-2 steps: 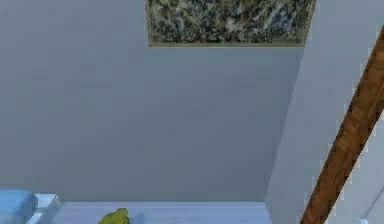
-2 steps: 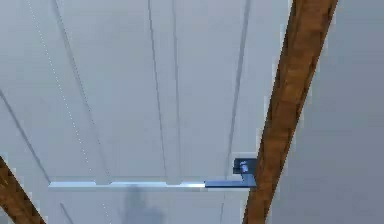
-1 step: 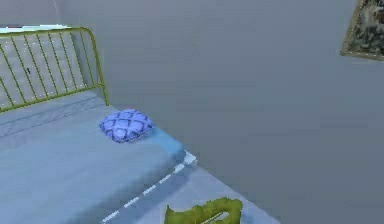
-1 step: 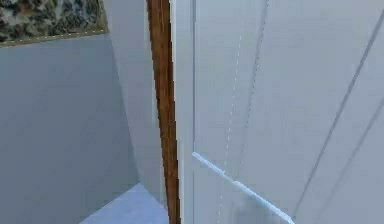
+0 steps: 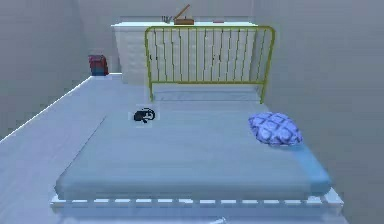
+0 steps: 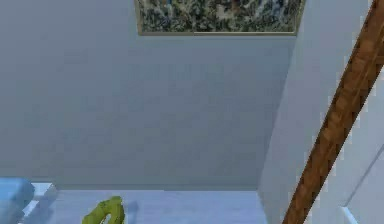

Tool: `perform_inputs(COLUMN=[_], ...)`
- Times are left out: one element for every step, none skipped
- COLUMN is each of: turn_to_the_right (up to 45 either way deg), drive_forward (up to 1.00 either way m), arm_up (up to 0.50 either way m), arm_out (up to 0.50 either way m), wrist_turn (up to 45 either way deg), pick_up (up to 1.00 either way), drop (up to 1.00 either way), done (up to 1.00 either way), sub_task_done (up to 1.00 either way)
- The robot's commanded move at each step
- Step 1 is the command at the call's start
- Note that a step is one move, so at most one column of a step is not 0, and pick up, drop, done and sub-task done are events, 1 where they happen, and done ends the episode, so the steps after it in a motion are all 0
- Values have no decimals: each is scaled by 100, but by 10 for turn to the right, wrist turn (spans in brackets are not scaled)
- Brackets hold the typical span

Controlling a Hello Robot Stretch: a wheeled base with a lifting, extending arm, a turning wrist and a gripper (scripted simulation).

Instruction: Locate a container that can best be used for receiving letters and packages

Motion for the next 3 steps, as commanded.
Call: perform_inputs(turn_to_the_right=[-450,-330,0], drive_forward=[0,0,90], arm_up=[0,0,0], arm_out=[0,0,0], wrist_turn=[0,0,0], pick_up=[0,0,0], drop=[0,0,0], done=[0,0,0], sub_task_done=[0,0,0])
